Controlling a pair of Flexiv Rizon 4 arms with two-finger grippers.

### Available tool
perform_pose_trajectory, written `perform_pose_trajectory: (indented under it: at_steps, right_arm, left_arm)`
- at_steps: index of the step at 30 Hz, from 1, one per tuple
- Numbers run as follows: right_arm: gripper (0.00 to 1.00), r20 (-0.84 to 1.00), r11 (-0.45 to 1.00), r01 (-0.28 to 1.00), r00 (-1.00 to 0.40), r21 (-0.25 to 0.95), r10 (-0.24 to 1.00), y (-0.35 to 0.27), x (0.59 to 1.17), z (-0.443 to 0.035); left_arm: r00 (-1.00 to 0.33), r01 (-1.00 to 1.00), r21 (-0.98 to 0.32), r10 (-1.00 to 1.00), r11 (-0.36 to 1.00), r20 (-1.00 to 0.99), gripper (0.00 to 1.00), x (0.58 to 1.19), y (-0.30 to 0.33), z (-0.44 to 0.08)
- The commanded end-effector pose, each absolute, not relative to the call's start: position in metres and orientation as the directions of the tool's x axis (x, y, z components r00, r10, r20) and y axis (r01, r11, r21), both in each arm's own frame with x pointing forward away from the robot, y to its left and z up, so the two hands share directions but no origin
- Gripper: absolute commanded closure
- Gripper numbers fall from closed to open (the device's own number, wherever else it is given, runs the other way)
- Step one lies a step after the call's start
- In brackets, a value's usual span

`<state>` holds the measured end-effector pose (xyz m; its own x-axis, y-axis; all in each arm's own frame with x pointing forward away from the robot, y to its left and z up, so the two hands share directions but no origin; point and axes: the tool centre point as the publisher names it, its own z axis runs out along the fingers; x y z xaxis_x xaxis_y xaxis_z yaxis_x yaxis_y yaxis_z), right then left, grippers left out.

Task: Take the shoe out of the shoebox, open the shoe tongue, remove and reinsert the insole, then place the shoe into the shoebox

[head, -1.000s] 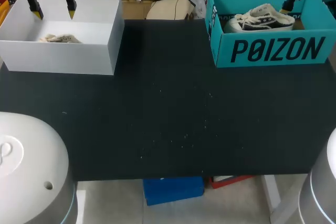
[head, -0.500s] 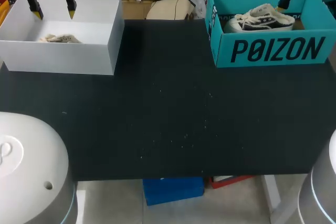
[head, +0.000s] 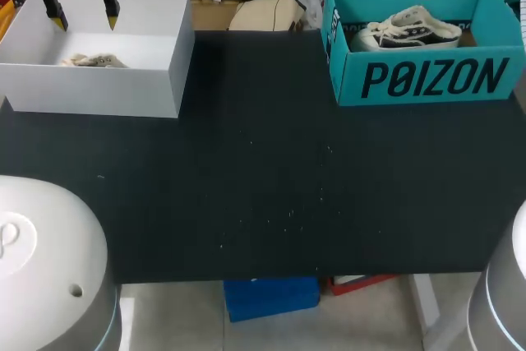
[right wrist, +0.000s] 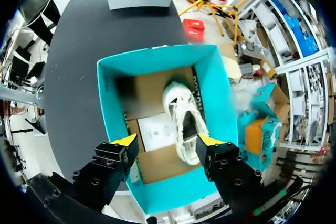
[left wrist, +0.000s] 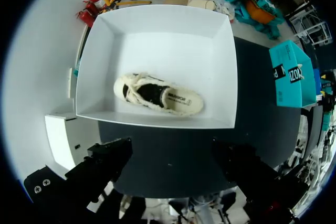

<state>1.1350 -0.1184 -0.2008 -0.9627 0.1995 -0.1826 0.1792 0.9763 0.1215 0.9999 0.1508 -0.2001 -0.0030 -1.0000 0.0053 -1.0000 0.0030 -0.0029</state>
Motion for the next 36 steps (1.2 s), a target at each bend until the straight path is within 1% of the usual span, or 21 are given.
perform_pose_trajectory:
  at_steps: [1, 3, 5, 8, 18, 36]
  right_arm:
    - [0.55, -0.099, 0.975, 0.176, -0.977, 0.138, 0.191, -0.132, 1.155, -0.213]
    - [0.54, -0.091, 0.980, 0.148, -0.983, 0.135, 0.160, -0.138, 1.154, -0.220]
    - [0.51, -0.088, 0.982, 0.136, -0.985, 0.132, 0.149, -0.143, 1.153, -0.226]
    - [0.50, -0.087, 0.989, 0.087, -0.991, 0.118, 0.098, -0.150, 1.153, -0.237]
    - [0.55, -0.098, 0.998, -0.016, -0.995, 0.054, -0.010, -0.155, 1.165, -0.273]
    - [0.58, -0.098, 0.999, -0.041, -0.994, -0.027, -0.043, -0.164, 1.179, -0.327]
  left_arm:
    - [-0.002, -1.000, -0.001, -1.000, 0.002, 0.003, 0.00, 1.000, 0.151, -0.200]
    - [-0.002, -1.000, -0.001, -1.000, 0.002, 0.003, 0.00, 1.000, 0.151, -0.200]
    - [-0.002, -1.000, -0.001, -1.000, 0.002, 0.003, 0.00, 1.000, 0.151, -0.200]
    - [-0.002, -1.000, -0.001, -1.000, 0.002, 0.003, 0.00, 1.000, 0.151, -0.200]
    - [-0.002, -1.000, -0.001, -1.000, 0.002, 0.003, 0.00, 1.000, 0.151, -0.200]
    - [-0.002, -1.000, -0.001, -1.000, 0.002, 0.003, 0.00, 1.000, 0.151, -0.200]
